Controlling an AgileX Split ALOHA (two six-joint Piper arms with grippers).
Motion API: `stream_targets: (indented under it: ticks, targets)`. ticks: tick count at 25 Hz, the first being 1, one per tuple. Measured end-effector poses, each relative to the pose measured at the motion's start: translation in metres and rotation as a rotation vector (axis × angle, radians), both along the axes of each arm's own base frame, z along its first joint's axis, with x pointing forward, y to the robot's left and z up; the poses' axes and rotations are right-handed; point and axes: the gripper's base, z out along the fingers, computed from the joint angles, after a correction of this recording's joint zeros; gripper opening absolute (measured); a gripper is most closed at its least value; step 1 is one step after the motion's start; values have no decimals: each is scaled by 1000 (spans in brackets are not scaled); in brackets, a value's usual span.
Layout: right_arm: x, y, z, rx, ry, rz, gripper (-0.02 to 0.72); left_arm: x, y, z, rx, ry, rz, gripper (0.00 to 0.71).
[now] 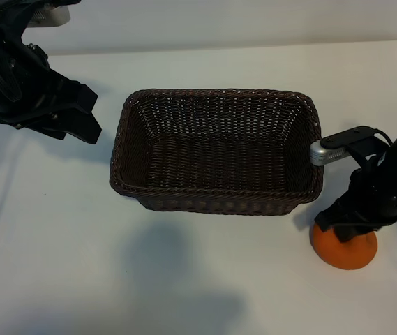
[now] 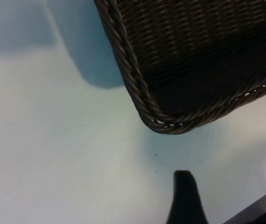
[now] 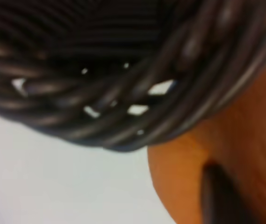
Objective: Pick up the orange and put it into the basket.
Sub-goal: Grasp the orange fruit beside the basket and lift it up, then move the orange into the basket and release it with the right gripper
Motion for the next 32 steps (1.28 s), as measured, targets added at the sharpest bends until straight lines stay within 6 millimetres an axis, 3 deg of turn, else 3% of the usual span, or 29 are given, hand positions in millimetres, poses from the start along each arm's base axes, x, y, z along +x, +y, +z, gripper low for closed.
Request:
stream_targets:
  ticks: [2, 9, 20, 24, 32]
  targets:
    - [-1, 0, 3, 3, 2, 2, 95, 0, 0, 0, 0, 0, 0, 521]
    - [-4, -1, 28, -10, 13, 31, 92, 0, 0, 0, 0, 0, 0, 521]
    - [-27, -13, 121, -64, -156, 26, 89, 0, 0, 0, 0, 0, -1, 521]
    - [-27, -13, 158, -49, -248, 15, 89, 0, 0, 0, 0, 0, -1, 521]
    - [-22, -11, 198, -21, -320, 0, 89, 0, 0, 0, 0, 0, -1, 521]
